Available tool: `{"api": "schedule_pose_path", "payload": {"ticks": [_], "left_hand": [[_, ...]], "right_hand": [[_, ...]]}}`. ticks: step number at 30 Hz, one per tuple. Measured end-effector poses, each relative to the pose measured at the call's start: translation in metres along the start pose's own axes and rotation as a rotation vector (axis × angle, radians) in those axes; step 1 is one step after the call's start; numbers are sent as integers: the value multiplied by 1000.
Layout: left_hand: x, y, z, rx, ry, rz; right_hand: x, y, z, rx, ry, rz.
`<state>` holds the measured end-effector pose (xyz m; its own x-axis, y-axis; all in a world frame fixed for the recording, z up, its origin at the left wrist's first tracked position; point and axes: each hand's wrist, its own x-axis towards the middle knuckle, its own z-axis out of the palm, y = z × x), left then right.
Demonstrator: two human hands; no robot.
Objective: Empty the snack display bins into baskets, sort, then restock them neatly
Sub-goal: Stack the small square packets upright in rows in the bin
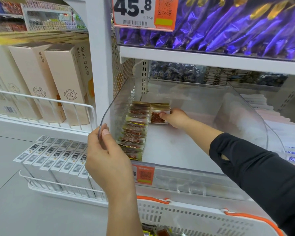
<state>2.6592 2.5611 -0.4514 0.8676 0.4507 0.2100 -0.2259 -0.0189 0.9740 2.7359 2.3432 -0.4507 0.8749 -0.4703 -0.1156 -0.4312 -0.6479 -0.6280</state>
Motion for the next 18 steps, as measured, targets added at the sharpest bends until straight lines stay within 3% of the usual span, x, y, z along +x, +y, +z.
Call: {"api": "schedule_pose_path", "payload": {"ticks": [9,18], "left_hand": [[0,0,-1,-11,-11,-7],[0,-1,0,18,-1,-8]], "right_hand": [[-3,7,-17,49,-176,87],[-4,0,2,-147,-9,45]]}}
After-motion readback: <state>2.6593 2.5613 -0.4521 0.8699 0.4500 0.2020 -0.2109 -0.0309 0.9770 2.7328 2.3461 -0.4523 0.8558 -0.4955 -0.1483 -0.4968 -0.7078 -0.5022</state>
